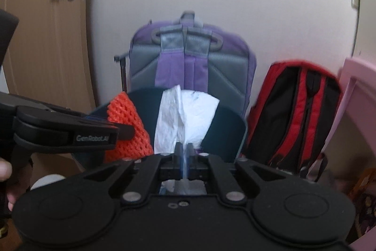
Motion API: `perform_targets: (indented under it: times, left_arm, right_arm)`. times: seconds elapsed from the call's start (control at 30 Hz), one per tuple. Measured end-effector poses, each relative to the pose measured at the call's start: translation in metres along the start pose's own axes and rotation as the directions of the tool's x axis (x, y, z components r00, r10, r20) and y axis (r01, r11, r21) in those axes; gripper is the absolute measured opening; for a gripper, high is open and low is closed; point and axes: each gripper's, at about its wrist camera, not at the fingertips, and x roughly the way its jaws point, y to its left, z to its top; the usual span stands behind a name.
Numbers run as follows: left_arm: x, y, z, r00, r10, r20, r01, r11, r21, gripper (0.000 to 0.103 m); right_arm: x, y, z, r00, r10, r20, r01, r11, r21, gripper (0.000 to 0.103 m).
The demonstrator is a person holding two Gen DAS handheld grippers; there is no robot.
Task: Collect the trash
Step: 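Lift the orange mesh and napkin up over the teal wastebasket, then open both tools over the wastebasket to drop the mesh and napkin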
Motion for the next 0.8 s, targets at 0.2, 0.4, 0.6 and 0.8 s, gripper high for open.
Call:
perform_targets:
  times: [0.2,0.4,0.6,0.8]
  left_arm:
    - [0.017,0.009,-0.005,0.999,0.015,-0.046,-0.018,0.998,-0.055,0.033]
    - [0.0,0.001,-0.005,0.999,0.024,0.022,-0.023,0.999,-0.036,0.074]
    - [-0.029,-0.006,-0.005,0.999,0.008,0.033,-0.007,0.999,-0.046,0.081]
    - [-0.064,-0.007,-0.015,1.0,-0.002,0.021,0.003,0.998,-0.067,0.082]
  right_arm:
    - [0.012,-0.003,-0.009,0.999,0.018,-0.033,-0.017,0.999,0.031,0.017]
    - [0.003,-0.007,-0.01,0.999,0.029,-0.024,-0.027,0.997,0.067,0.031]
    - [-0.025,-0.003,-0.007,0.999,0.037,0.004,-0.037,0.997,0.074,0.037]
    - [-0.064,0.002,-0.006,0.998,0.05,0.034,-0.052,0.996,0.066,0.046]
